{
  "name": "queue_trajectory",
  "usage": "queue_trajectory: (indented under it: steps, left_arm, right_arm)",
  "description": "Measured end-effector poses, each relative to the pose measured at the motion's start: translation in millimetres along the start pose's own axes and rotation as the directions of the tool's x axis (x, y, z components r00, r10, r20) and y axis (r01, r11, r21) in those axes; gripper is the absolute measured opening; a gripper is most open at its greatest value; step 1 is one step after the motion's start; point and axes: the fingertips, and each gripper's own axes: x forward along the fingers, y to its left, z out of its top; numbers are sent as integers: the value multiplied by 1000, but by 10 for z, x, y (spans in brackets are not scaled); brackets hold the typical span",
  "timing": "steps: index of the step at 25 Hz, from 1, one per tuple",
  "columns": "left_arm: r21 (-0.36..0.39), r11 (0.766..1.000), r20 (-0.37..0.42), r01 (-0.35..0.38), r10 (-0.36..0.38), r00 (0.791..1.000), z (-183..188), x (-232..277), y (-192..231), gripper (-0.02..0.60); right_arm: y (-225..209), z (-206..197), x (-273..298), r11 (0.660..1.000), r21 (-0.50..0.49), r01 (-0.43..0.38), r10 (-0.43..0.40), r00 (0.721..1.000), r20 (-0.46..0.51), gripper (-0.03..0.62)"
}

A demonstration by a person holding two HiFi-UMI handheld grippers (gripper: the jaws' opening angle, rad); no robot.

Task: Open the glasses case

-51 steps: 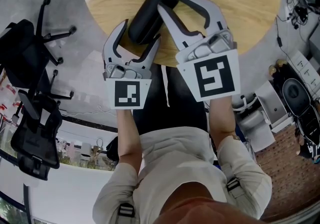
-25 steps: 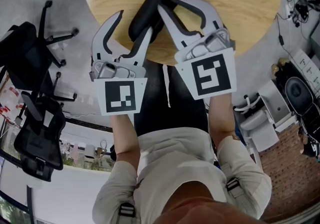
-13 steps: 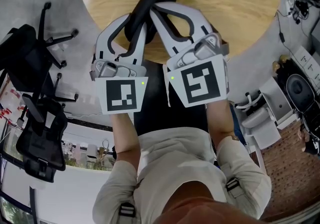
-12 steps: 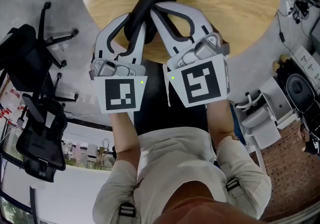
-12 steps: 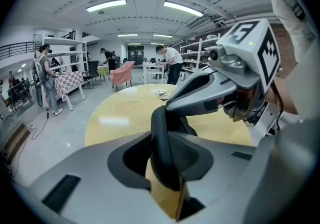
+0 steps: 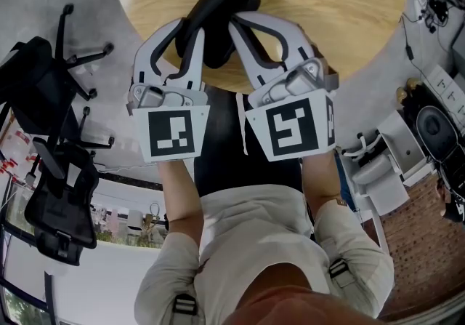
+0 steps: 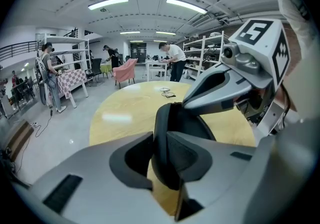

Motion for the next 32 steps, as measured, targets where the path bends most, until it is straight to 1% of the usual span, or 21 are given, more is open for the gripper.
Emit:
queue_trajectory:
  steps: [8, 12, 17, 21, 25, 32]
  left_arm:
    - [-69, 996, -2, -49, 49, 999, -48, 15, 118, 86]
    - [-72, 996, 6, -59, 60, 998, -44, 19, 161, 83]
    - [-72, 993, -1, -97, 97, 995, -62, 30, 213, 78]
    - [-74, 990, -6, -123, 123, 992, -72, 61, 252, 72]
    - [-78, 988, -4, -133, 133, 991, -81, 69, 273, 71]
    - [-103, 983, -9, -152, 152, 988, -103, 114, 320, 67]
  right_arm:
    - [8, -83, -37, 1000, -1, 20, -20, 1000, -20, 18]
    - [-3, -105, -72, 999, 11, 48, -47, 999, -22, 18]
    - [12, -166, -98, 999, -2, 54, -54, 998, -36, 18]
    - [-10, -231, -122, 997, 17, 72, -71, 996, -44, 18]
    - [3, -272, -145, 998, 19, 68, -67, 997, -47, 18]
    - [-9, -337, -151, 995, 67, 74, -70, 996, -49, 18]
